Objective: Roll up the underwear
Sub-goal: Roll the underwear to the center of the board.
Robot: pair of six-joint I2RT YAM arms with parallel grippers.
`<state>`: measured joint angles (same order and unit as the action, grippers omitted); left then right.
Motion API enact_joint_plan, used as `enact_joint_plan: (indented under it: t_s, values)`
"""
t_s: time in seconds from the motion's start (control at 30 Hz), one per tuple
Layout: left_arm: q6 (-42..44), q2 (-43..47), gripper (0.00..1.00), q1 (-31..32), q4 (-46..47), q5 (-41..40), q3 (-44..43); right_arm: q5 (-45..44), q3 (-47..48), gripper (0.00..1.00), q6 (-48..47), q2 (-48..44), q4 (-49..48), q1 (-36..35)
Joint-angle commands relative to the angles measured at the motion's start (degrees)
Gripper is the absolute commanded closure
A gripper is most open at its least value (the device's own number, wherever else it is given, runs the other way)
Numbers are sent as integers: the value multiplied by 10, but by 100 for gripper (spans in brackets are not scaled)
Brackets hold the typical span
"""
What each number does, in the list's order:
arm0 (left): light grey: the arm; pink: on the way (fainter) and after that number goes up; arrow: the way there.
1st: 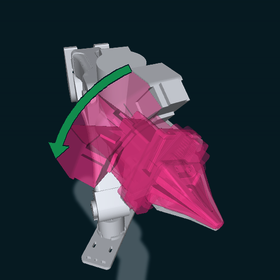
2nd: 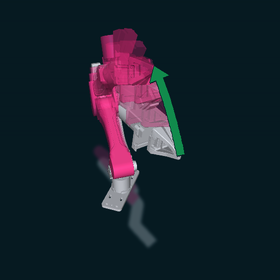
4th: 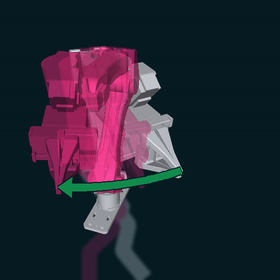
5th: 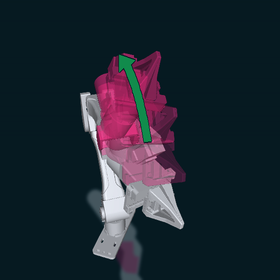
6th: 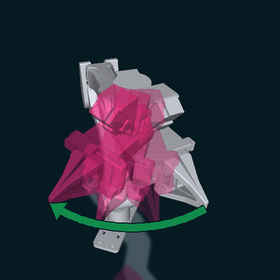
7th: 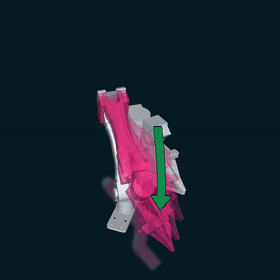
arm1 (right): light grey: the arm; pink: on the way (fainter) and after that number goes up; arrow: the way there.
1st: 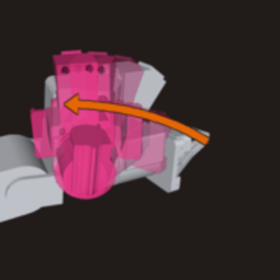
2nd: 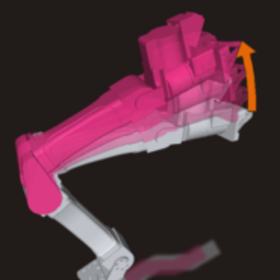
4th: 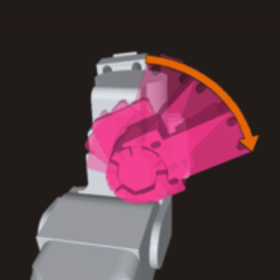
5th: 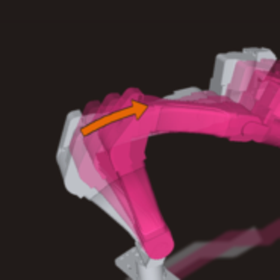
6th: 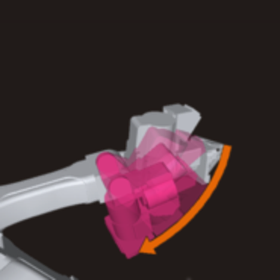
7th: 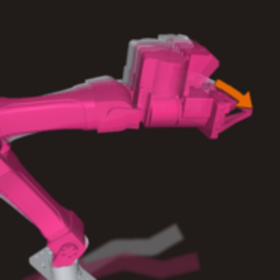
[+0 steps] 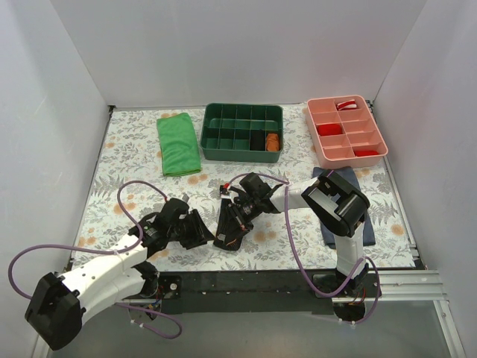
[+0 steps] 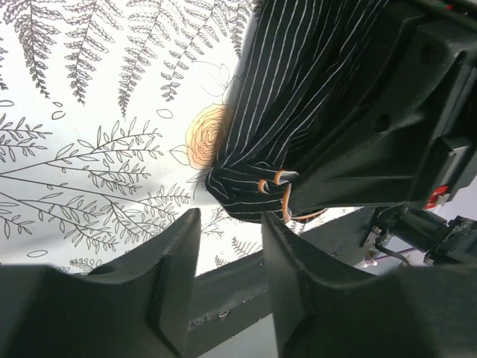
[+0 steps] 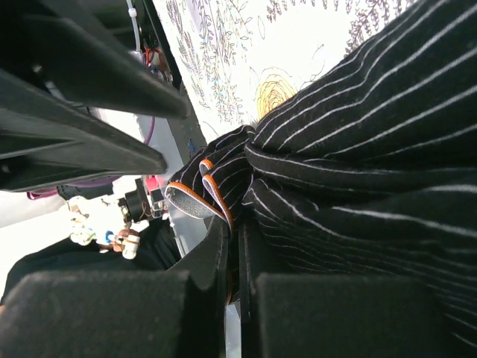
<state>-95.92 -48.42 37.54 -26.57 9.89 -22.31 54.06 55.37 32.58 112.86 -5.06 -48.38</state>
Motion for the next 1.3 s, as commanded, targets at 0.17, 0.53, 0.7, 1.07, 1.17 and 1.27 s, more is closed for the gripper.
enact_joint_plan:
  t_s: [0.17,0.53,0.7,1.07,1.17,1.27]
  values:
    - [-5,47,55,5,79,8,48,-48,-5,99,-36,3,28,3]
    - [-1,61,55,6,93,14,59,-49,0,99,-36,9,31,5]
    - [-6,99,60,6,80,12,61,-50,2,99,-44,8,41,7]
    - [7,84,66,9,79,32,73,-51,4,99,-50,7,49,11]
    - [13,62,63,10,85,28,75,-50,4,99,-52,8,50,11]
    - [21,49,60,11,96,20,72,-50,6,99,-54,9,50,12]
